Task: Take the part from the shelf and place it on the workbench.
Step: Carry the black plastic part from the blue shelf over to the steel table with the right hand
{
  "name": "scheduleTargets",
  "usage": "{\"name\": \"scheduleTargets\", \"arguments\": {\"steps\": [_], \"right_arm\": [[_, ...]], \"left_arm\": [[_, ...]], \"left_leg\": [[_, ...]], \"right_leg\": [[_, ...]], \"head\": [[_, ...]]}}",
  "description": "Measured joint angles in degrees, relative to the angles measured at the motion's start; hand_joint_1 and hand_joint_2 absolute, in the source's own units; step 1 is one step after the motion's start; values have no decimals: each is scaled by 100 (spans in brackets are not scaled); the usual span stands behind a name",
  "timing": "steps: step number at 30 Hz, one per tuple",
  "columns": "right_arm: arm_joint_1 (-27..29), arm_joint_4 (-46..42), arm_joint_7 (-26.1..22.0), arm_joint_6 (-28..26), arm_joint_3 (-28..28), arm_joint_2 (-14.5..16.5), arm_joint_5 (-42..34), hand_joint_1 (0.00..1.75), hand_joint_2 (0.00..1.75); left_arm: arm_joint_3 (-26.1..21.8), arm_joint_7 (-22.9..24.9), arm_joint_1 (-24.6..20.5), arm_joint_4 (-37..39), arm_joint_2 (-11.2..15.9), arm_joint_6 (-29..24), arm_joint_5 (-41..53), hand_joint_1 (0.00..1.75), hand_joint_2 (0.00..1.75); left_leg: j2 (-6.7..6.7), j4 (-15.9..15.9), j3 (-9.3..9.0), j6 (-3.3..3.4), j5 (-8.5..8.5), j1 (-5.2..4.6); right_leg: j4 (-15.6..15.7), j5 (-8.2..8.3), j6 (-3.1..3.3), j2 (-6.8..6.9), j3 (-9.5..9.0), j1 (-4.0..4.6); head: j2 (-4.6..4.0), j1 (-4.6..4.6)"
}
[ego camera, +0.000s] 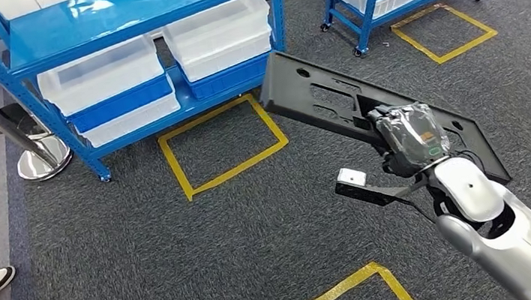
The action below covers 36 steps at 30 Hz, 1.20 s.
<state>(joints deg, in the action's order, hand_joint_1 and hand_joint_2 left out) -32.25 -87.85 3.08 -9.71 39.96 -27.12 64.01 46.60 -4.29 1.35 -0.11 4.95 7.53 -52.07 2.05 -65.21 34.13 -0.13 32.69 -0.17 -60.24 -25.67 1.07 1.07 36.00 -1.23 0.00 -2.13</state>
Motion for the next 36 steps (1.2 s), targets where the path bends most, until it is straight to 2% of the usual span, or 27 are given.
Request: {"name": "scheduleTargets", "arguments": {"steps": [2, 3, 4, 5, 6, 7, 9, 10, 11, 12, 14, 16, 17, 18, 19, 20, 21, 23, 25, 27, 28, 29, 31, 33, 34, 35, 36], "right_arm": [[118, -27, 3, -57, -45, -136, -29, 175, 175], [171, -39, 2, -65, -53, -184, -33, 175, 175], [218, -52, 1, -67, -60, -222, -33, 175, 175], [254, -66, 0, -67, -71, -252, -33, 175, 175], [276, -86, 0, -67, -85, -274, -32, 175, 175], [285, -105, 0, -68, -100, -289, -32, 175, 175], [290, -138, 0, -71, -126, -313, -32, 175, 175], [300, -149, 0, -74, -134, -326, -32, 175, 175], [315, -158, -1, -76, -138, -346, -32, 175, 175], [335, -167, -4, -78, -141, -371, -33, 175, 175], [361, -184, -5, -89, -165, -442, -45, 175, 175], [454, -239, 8, -128, -235, -558, -103, 175, 175], [557, -291, 11, -163, -300, -648, -159, 175, 175], [708, -361, -3, -201, -400, -763, -220, 175, 175], [884, -444, -35, -238, -533, -893, -285, 175, 175], [1070, -529, -83, -263, -692, -1017, -331, 175, 175], [1250, -621, -140, -281, -869, -1137, -362, 175, 175], [1542, -798, -243, -308, -1210, -1327, -390, 175, 175], [1768, -952, -316, -322, -1508, -1456, -389, 175, 175], [1934, -1066, -344, -304, -1748, -1564, -310, 175, 175], [1992, -1110, -336, -292, -1844, -1630, -248, 175, 175], [2037, -1151, -325, -282, -1936, -1697, -190, 175, 175], [2100, -1222, -305, -277, -2100, -1813, -138, 175, 175], [2161, -1262, -296, -273, -2215, -1876, -132, 175, 175], [2204, -1277, -288, -257, -2258, -1907, -133, 175, 175], [2254, -1293, -280, -236, -2297, -1941, -133, 175, 175], [2304, -1313, -269, -207, -2349, -1989, -134, 175, 175]], "left_arm": [[1, -4, 30, 0, -16, -16, -9, 0, 175], [1, -4, 37, 0, -22, -19, -11, 0, 175], [2, -5, 39, 0, -27, -21, -11, 0, 175], [2, -6, 39, 0, -30, -21, -13, 0, 175], [2, -7, 38, 0, -31, -22, -13, 0, 175], [2, -8, 37, 0, -31, -23, -14, 0, 175], [2, -14, 31, 0, -33, -26, -15, 0, 175], [2, -16, 22, 0, -34, -27, -16, 0, 175], [2, -19, 13, 0, -36, -27, -16, 0, 175], [2, -20, 1, 0, -37, -28, -16, 0, 175], [2, -22, -2, 0, -46, -33, -16, 0, 175], [2, -26, 13, 0, -74, -53, -16, 0, 175], [2, -32, 22, 0, -94, -74, -15, 0, 175], [2, -40, 30, 0, -121, -104, -14, 0, 175], [3, -50, 41, 0, -148, -139, -13, 0, 175], [4, -60, 50, 0, -183, -175, -13, 0, 175], [5, -67, 58, 0, -220, -206, -13, 0, 175], [8, -78, 72, 0, -286, -252, -16, 0, 175], [10, -87, 68, 0, -327, -290, -23, 0, 175], [12, -91, 47, 0, -363, -325, -48, 0, 175], [13, -91, 37, 0, -378, -338, -60, 0, 175], [13, -91, 32, 0, -392, -348, -70, 0, 175], [13, -91, 35, 0, -410, -358, -75, 0, 175], [13, -90, 41, 0, -424, -366, -76, 0, 175], [14, -89, 41, 0, -430, -372, -76, 0, 175], [15, -90, 40, 0, -435, -379, -78, 0, 175], [17, -90, 39, 0, -439, -390, -81, 0, 175]], "left_leg": [[-128, -709, 288, -36, 334, 34], [-142, -892, 357, -42, 363, 45], [-152, -873, 335, -40, 286, 52], [-178, -632, 208, -26, 114, 56], [-256, -241, 11, -1, -93, 59], [-386, 141, -175, 28, -237, 64], [-583, 611, -389, 70, -350, 58], [-600, 661, -404, 84, -336, 47], [-544, 692, -414, 105, -357, 36], [-467, 730, -428, 135, -398, 38], [-316, 830, -445, 223, -497, 49], [-186, 861, -412, 283, -547, 37], [-124, 853, -389, 295, -553, 27], [-68, 839, -368, 297, -553, 19], [-12, 824, -353, 298, -549, 15], [45, 804, -342, 294, -540, 14], [103, 776, -334, 286, -523, 13], [215, 702, -321, 242, -468, -14], [331, 655, -321, 191, -419, -49], [451, 646, -339, 146, -385, -70], [406, 605, -336, 115, -329, -64], [292, 481, -296, 84, -216, -53], [-24, -92, -66, 28, 166, -11], [-137, -785, 233, 9, 473, 8], [-150, -929, 292, 11, 475, 11], [-164, -858, 251, 23, 367, 12], [-199, -573, 108, 46, 171, 12]], "right_leg": [[-2, 34, 15, -146, 44, -5], [-6, 49, 8, -232, 62, -5], [-10, 64, -4, -319, 77, -8], [-14, 78, -21, -407, 85, -11], [-15, 91, -41, -487, 90, -16], [-16, 109, -68, -559, 98, -15], [-8, 156, -141, -696, 128, -32], [9, 188, -189, -760, 143, -45], [35, 224, -242, -830, 155, -55], [42, 237, -283, -833, 168, -61], [-165, 70, -319, -605, 282, -29], [-795, -332, -322, -279, 551, -10], [-1153, -504, -333, -206, 688, -13], [-1395, -591, -345, -170, 761, -16], [-1450, -581, -356, -145, 737, -18], [-1269, -475, -362, -113, 595, -18], [-910, -320, -363, -37, 360, -15], [-216, -139, -316, 230, -42, 19], [0, -126, -245, 342, -134, 54], [2, -88, -187, 198, -104, 37], [13, -69, -154, 127, -93, 19], [26, -48, -121, 60, -81, -2], [37, -13, -70, -68, -46, -19], [29, 14, -53, -211, -3, -13], [22, 25, -56, -287, 13, -9], [11, 33, -62, -361, 24, -7], [2, 40, -70, -433, 31, -6]], "head": [[0, 0], [0, -1], [0, -1], [0, -1], [0, -1], [0, 1], [0, 3], [0, 3], [0, 3], [0, 4], [0, 23], [0, 42], [0, 42], [0, 43], [0, 43], [0, 44], [0, 45], [0, 45], [0, 43], [0, 42], [0, 40], [0, 39], [0, 37], [0, 37], [0, 37], [0, 36], [0, 36]]}}
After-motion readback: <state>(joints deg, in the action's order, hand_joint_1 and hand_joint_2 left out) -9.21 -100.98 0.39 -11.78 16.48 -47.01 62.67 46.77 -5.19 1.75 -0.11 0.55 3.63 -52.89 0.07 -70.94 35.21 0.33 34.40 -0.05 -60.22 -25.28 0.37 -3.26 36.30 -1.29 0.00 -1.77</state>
